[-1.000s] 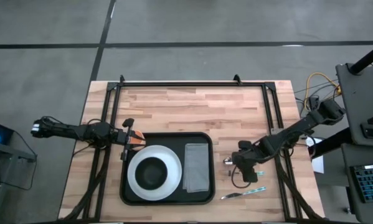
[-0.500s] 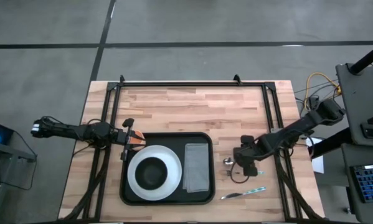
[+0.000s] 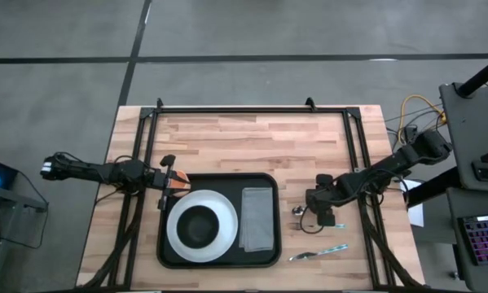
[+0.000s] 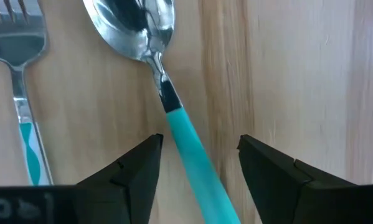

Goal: Set up tray
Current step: Put the green spoon on the gray napkin on the black tray

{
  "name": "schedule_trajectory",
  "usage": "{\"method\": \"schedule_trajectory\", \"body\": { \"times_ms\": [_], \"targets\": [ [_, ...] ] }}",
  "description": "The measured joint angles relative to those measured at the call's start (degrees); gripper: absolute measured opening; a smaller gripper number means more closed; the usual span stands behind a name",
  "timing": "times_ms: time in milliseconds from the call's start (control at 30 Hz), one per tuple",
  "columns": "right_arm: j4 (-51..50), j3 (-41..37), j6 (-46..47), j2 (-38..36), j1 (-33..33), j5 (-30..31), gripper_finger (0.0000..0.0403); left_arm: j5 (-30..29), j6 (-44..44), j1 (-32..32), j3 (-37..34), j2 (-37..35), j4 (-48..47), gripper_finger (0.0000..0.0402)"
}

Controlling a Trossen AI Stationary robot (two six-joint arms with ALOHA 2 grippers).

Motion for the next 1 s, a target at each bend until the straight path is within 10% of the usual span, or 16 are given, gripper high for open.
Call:
{"method": "schedule_trajectory", "body": {
  "times_ms": [567, 1000],
  "targets": [
    [0.2, -0.7, 0.9, 0.0, 0.0, -3.2, 0.0042, 0.0, 0.0, 0.0, 0.0, 0.0, 0.0, 0.0071],
    [0.0, 1.4, 14.7, 0.0, -3.5, -5.4, 0.0037, 0.0, 0.0, 0.0, 0.0, 0.0, 0.0, 0.0071]
  ]
}}
